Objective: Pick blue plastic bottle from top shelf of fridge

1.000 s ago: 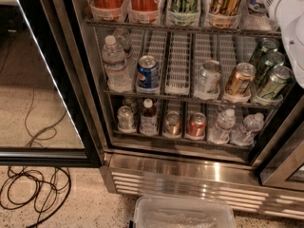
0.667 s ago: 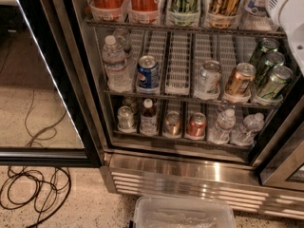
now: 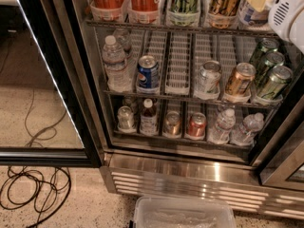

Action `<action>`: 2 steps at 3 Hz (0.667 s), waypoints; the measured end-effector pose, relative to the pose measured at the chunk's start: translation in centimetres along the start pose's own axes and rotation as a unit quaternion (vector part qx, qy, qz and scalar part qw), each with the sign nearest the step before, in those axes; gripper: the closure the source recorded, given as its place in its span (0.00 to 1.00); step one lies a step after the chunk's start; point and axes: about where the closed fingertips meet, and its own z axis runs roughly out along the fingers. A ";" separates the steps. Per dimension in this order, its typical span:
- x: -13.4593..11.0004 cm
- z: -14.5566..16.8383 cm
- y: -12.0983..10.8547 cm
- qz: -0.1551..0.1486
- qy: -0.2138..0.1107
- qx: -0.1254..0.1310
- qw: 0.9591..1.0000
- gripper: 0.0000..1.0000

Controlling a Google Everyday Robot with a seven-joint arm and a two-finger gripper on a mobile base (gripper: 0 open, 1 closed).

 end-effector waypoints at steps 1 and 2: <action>0.0 0.0 0.0 0.000 0.000 0.000 1.000 1.00; -0.1 -0.4 0.5 0.003 0.007 -0.009 1.000 1.00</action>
Offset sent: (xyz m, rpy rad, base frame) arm -0.0381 0.0210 -0.0104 0.0206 0.1275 0.1439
